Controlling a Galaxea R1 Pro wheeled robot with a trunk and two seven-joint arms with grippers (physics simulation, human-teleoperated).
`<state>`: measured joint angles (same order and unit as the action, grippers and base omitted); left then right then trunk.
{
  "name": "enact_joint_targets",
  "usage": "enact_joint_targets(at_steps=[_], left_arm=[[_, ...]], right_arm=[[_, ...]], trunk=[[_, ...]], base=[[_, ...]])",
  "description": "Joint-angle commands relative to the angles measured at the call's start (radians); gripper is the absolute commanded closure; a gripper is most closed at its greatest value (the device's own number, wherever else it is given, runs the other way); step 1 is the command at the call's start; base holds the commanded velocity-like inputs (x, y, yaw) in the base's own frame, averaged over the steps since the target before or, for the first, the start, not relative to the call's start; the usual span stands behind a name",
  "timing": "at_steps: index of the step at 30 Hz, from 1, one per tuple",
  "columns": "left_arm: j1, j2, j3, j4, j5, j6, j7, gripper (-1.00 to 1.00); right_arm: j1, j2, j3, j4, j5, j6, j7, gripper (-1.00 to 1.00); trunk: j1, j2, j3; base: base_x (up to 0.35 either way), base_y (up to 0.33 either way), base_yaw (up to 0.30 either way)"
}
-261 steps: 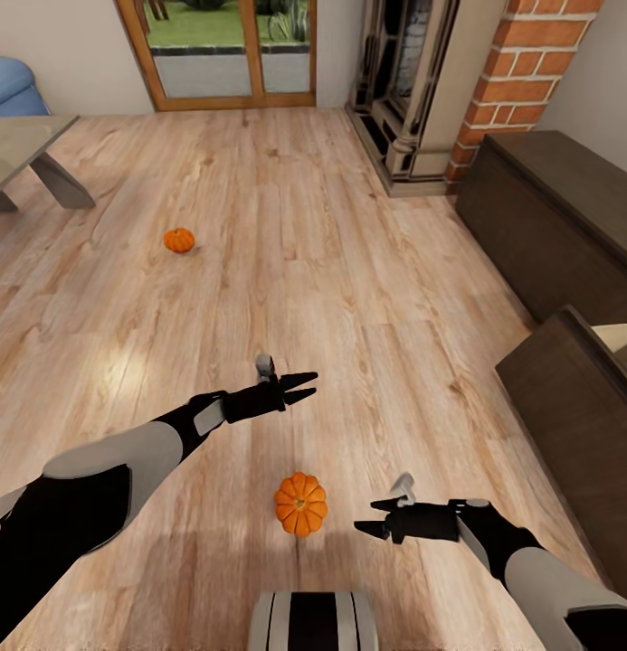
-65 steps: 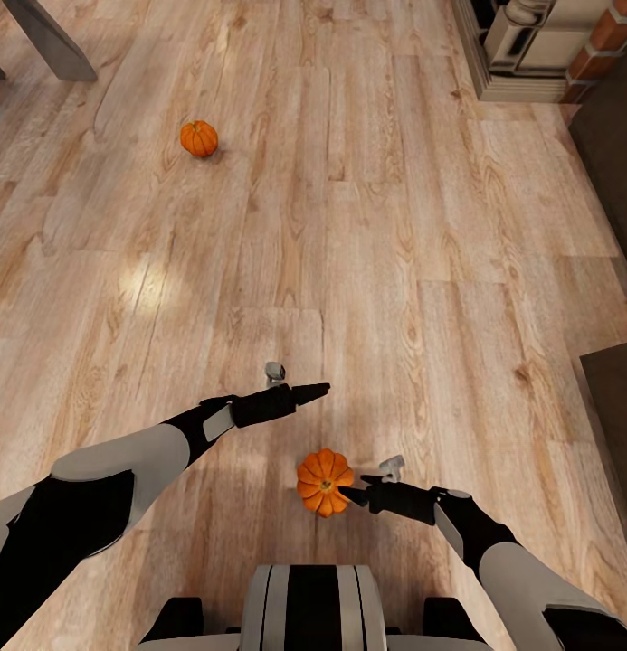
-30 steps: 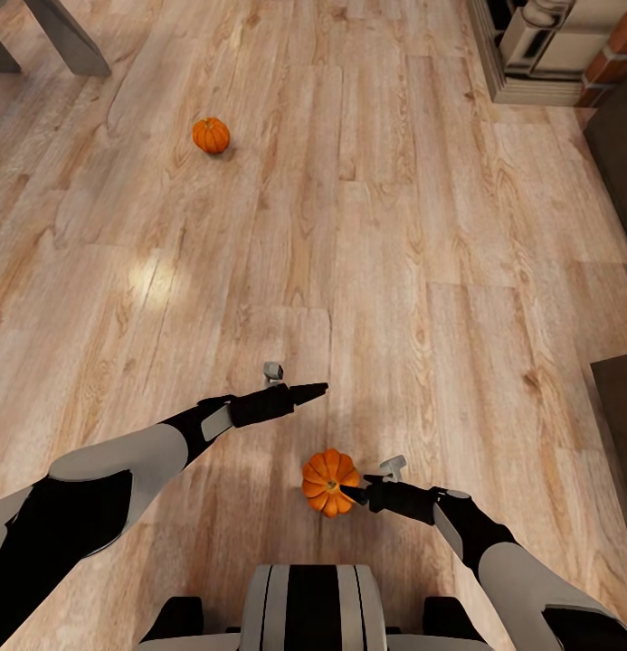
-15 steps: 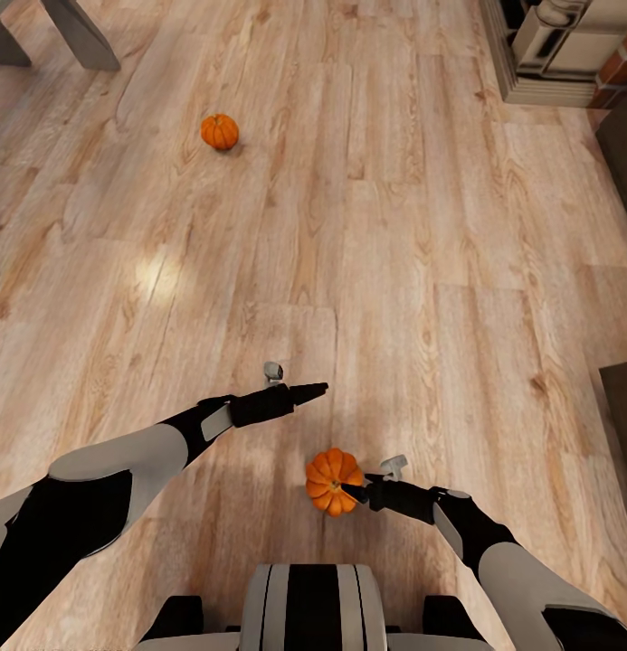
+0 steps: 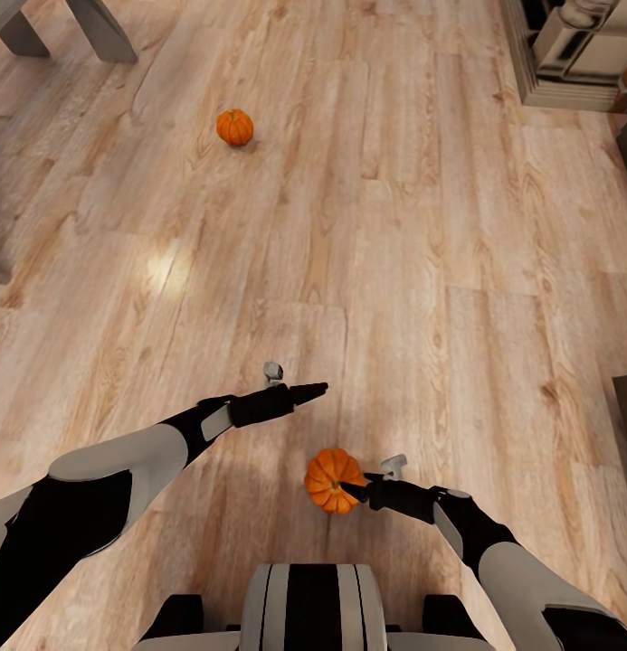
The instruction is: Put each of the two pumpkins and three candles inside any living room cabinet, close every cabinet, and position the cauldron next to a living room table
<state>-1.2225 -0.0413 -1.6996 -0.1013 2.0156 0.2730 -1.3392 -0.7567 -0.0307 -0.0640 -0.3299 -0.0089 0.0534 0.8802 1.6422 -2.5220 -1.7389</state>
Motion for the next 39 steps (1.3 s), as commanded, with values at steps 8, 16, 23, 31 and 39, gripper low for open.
enact_joint_targets(at_steps=[8,16,23,31,39], left_arm=[[0.0,0.0,0.0,0.0,0.0,0.0,0.0,-1.0],[0.0,0.0,0.0,0.0,0.0,0.0,0.0,-1.0],[0.008,0.03,0.002,0.007,-0.002,0.0,-0.004,-1.0],[0.019,0.031,-0.002,0.009,-0.002,-0.027,0.003,-1.0],[0.02,0.031,-0.002,0.008,-0.001,-0.066,0.003,-1.0]], right_arm=[[0.0,0.001,0.004,0.002,0.01,0.0,-0.036,-1.0],[0.0,0.002,0.004,0.002,0.01,0.0,-0.041,-1.0],[-0.006,0.002,0.005,0.01,-0.012,0.006,0.004,-1.0],[-0.003,-0.001,0.004,0.008,0.0,0.009,0.024,-1.0],[-0.003,0.0,0.004,0.003,0.004,0.009,0.023,-1.0]], trunk=[[0.0,0.0,-0.003],[0.0,0.0,-0.004],[0.0,0.0,-0.004],[0.0,0.0,-0.004],[0.0,0.0,-0.004]], base=[[0.0,0.0,0.079],[0.0,0.0,0.009],[0.0,0.0,0.0],[0.0,0.0,0.0],[0.0,0.0,0.0]])
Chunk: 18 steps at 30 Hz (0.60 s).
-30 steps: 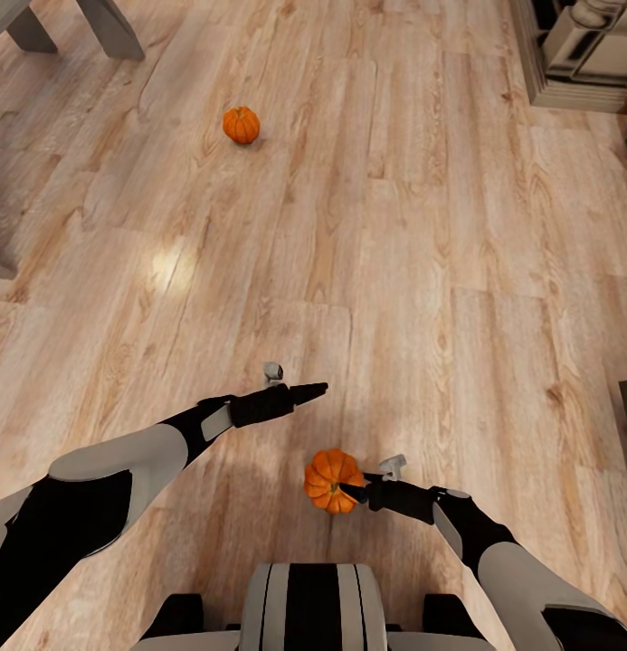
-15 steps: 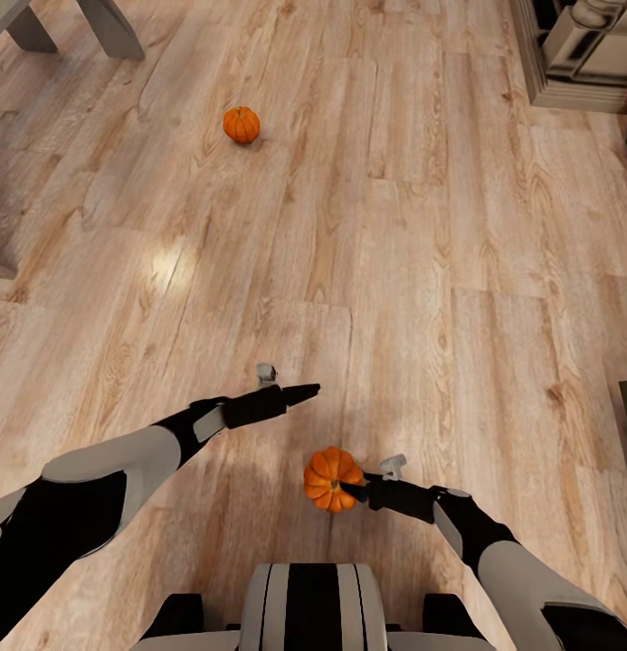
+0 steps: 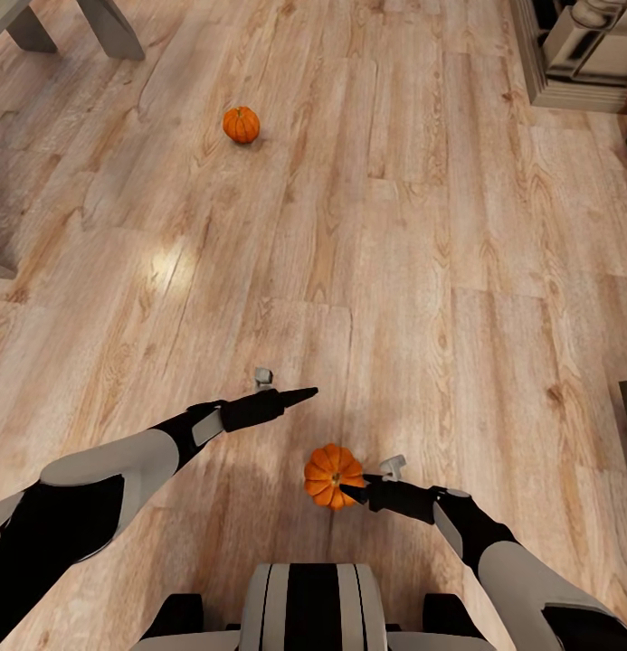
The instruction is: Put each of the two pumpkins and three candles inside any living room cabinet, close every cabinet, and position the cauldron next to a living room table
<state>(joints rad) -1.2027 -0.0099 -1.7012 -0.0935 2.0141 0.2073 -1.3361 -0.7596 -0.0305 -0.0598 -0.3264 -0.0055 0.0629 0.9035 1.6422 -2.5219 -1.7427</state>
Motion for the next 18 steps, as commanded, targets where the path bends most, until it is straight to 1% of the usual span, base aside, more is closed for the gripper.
enact_joint_targets(at_steps=[1,11,15,18], left_arm=[[0.0,0.0,0.0,0.0,0.0,0.0,0.0,-1.0],[0.0,0.001,0.0,0.0,0.0,0.0,-0.003,-1.0],[0.0,0.001,0.0,0.0,-0.001,0.0,-0.003,-1.0],[0.0,-0.001,0.0,0.0,-0.001,0.0,-0.003,-1.0]], right_arm=[[0.0,0.001,0.001,-0.001,0.001,0.0,-0.001,-1.0],[0.0,0.002,0.003,-0.005,0.007,0.0,-0.007,-1.0],[0.0,0.003,0.005,-0.006,0.008,0.001,-0.009,-1.0],[0.0,0.003,0.006,-0.007,0.009,0.001,-0.009,-1.0]], trunk=[[0.0,0.0,0.0],[0.0,0.0,0.0],[0.0,0.0,-0.003],[0.0,0.0,-0.004]], base=[[0.0,0.0,0.0],[0.0,0.0,0.004],[0.0,0.0,0.117],[0.0,0.0,0.043]])
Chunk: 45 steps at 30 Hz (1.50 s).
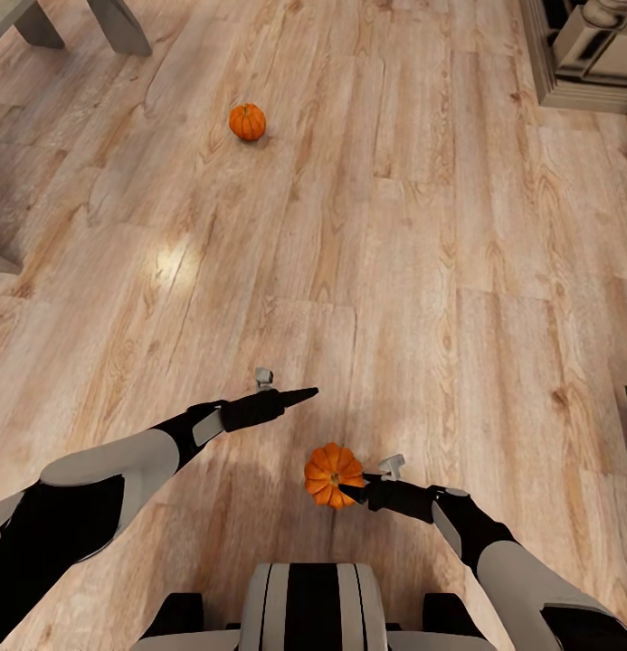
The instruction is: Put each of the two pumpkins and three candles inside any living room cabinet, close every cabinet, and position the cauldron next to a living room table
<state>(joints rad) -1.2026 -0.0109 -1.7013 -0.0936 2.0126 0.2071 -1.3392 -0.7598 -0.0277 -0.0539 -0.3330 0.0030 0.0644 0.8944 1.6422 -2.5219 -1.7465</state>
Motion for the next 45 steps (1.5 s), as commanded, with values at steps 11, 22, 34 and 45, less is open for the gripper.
enact_joint_targets(at_steps=[11,22,34,45], left_arm=[[0.0,-0.001,0.0,0.0,0.0,0.0,0.0,-1.0],[0.0,-0.003,0.0,0.0,0.0,0.0,0.0,-1.0],[0.0,-0.004,0.0,0.0,0.0,0.0,0.002,-1.0],[-0.001,0.012,0.003,-0.001,0.0,-0.001,-0.061,-1.0]], right_arm=[[0.0,0.005,0.0,-0.039,0.0,0.079,-0.03,-1.0],[0.0,0.038,0.001,-0.07,0.001,0.084,-0.129,1.0],[0.0,0.027,-0.001,-0.072,-0.006,0.083,-0.006,1.0],[0.0,0.007,-0.037,-0.112,-0.017,0.132,0.16,1.0]], trunk=[[0.0,0.0,-0.006],[0.0,0.0,-0.007],[0.0,0.0,-0.007],[0.0,0.0,-0.007]], base=[[0.0,0.0,0.098],[0.0,0.0,0.023],[0.0,0.0,0.0],[0.0,0.0,0.0]])
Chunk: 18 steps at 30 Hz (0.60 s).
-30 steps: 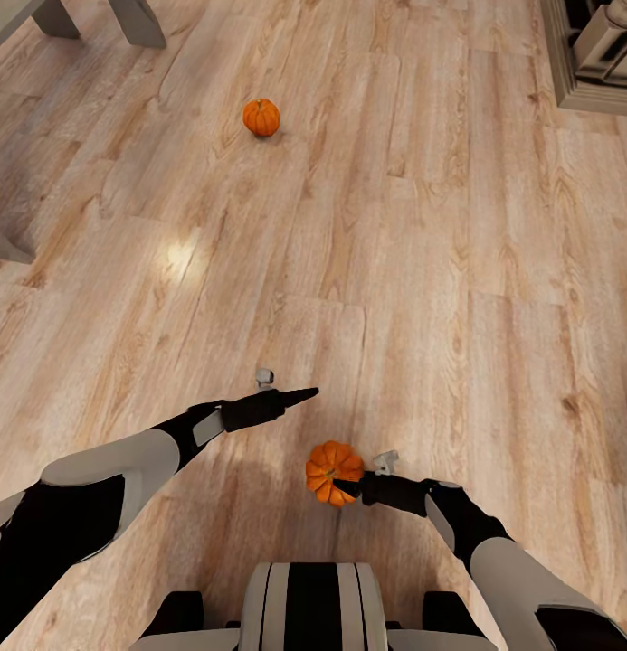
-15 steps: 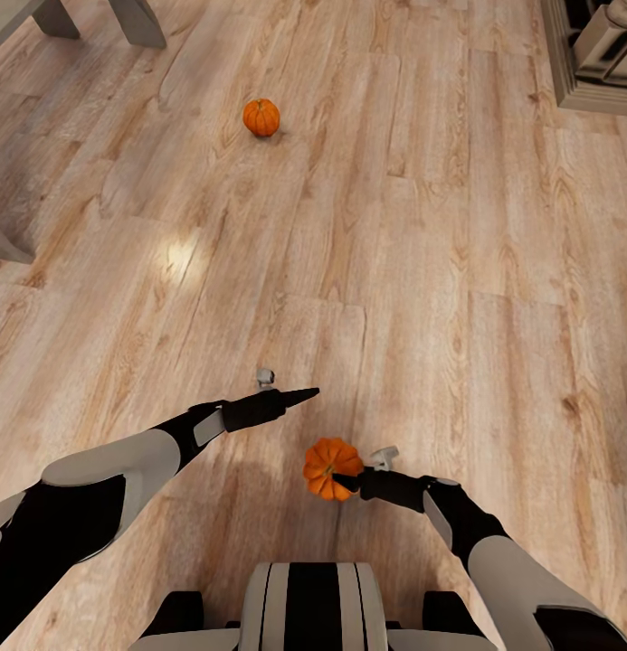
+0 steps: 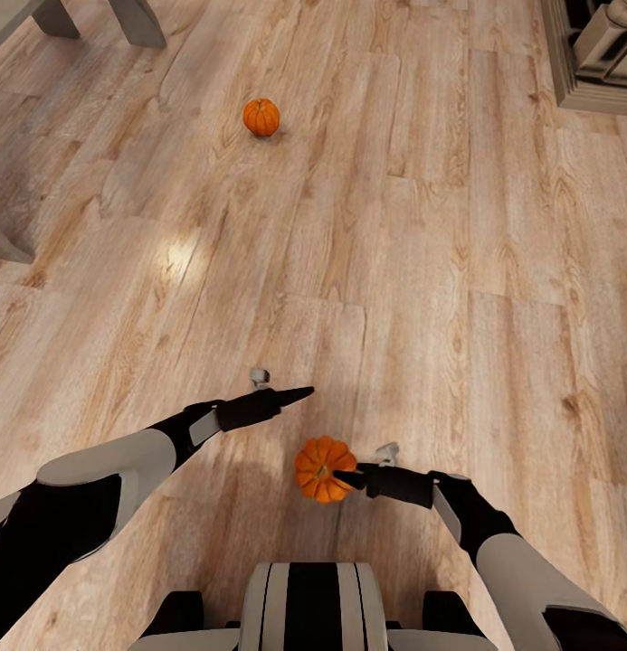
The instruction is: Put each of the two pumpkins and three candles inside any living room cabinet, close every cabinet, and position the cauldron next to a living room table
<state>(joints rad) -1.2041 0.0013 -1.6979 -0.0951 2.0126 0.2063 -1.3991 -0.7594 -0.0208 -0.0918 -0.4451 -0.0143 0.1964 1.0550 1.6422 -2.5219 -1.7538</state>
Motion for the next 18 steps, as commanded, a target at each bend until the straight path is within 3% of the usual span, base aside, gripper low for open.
enact_joint_targets(at_steps=[1,8,12,15,18], left_arm=[[0.0,0.0,0.0,0.0,0.0,0.0,-0.013,-1.0],[-0.002,0.003,0.001,0.001,0.0,0.001,-0.118,-1.0],[-0.004,0.033,0.002,-0.001,0.0,0.001,-0.172,-1.0],[-0.005,0.067,0.004,-0.001,0.001,0.002,-0.172,-1.0],[-0.005,0.085,0.004,0.0,0.001,0.002,-0.172,-1.0]], right_arm=[[0.0,0.0,0.001,-0.001,0.001,0.0,0.0,1.0],[0.0,-0.011,-0.003,-0.005,0.001,0.013,0.0,1.0],[0.0,-0.021,-0.03,-0.006,0.001,0.033,0.0,1.0],[0.0,-0.031,-0.068,-0.008,0.001,0.037,0.001,1.0],[0.0,-0.047,-0.08,-0.055,0.001,0.059,0.001,1.0]], trunk=[[0.0,0.0,0.0],[0.0,0.0,0.0],[0.0,0.0,0.0],[0.0,0.0,0.0],[0.0,0.0,0.0]], base=[[0.0,0.0,0.0],[0.0,0.0,0.0],[0.0,0.0,0.0],[0.0,0.0,0.0],[0.0,0.0,0.0]])
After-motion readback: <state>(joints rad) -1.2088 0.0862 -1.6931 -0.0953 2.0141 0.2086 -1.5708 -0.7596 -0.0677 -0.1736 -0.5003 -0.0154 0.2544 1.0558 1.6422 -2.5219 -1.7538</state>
